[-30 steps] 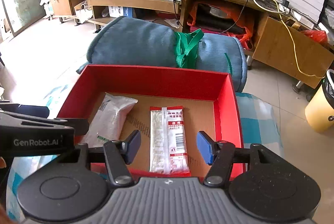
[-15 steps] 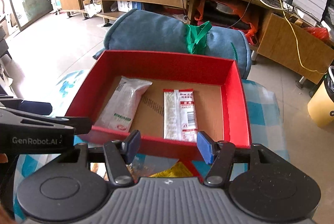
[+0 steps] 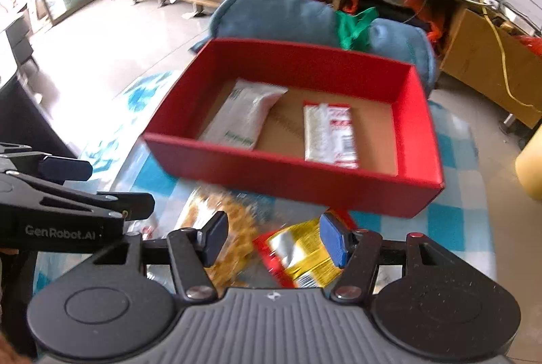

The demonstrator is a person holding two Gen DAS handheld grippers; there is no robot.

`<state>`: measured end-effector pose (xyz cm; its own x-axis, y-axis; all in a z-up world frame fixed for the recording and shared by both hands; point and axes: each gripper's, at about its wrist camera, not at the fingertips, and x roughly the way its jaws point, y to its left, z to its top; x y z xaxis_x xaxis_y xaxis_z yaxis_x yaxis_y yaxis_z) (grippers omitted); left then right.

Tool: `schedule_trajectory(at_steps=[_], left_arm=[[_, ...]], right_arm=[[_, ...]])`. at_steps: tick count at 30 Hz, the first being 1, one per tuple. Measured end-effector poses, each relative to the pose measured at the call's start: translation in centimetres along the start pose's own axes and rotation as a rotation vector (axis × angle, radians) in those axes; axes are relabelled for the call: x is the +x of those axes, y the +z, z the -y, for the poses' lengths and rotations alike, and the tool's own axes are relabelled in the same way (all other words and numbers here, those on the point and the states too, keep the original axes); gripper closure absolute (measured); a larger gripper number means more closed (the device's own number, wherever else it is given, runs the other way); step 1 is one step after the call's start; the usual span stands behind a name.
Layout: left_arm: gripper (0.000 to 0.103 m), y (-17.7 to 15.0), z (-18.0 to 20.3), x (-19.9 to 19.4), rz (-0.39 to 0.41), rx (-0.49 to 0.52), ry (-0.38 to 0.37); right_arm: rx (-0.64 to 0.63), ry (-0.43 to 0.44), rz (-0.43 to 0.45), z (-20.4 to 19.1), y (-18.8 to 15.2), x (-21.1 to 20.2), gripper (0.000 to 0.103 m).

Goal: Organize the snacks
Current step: 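Withdraw both open tools from the box back toward the table snacks, then grasp the white Kaprons wafer packet with the right tool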

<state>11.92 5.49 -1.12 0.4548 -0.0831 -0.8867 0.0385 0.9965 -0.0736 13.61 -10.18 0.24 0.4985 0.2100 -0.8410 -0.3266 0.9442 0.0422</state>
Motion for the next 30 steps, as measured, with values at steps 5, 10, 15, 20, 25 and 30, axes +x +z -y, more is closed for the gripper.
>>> schedule_trajectory(at_steps=[5, 10, 15, 20, 25, 30], left_arm=[[0.017, -2.4, -1.2, 0.2, -0.048, 0.001, 0.008], [0.017, -4.3, -1.9, 0.6, -0.096, 0.013, 0.003], [0.016, -5.5, -3.0, 1.3, -0.139, -0.029, 0.004], [0.014, -6.0, -3.2, 2.0, -0.183, -0.069, -0.008], [0.009, -6.5, -2.3, 3.0, -0.204, -0.062, 0.016], [0.005, -6.7, -2.3, 4.0, -0.219, -0.100, 0.041]], right_arm=[[-0.028, 0.031, -0.022, -1.5, -0.7, 0.1, 0.040], [-0.049, 0.048, -0.028, -2.5, -1.4, -0.2, 0.040], [-0.055, 0.050, -0.043, -3.0, -2.2, -0.2, 0.040], [-0.051, 0.050, -0.045, -3.1, -2.4, -0.4, 0.039], [-0.041, 0.051, -0.039, -2.7, -2.6, -0.8, 0.038], [-0.029, 0.048, -0.049, -2.1, -3.0, -0.7, 0.038]])
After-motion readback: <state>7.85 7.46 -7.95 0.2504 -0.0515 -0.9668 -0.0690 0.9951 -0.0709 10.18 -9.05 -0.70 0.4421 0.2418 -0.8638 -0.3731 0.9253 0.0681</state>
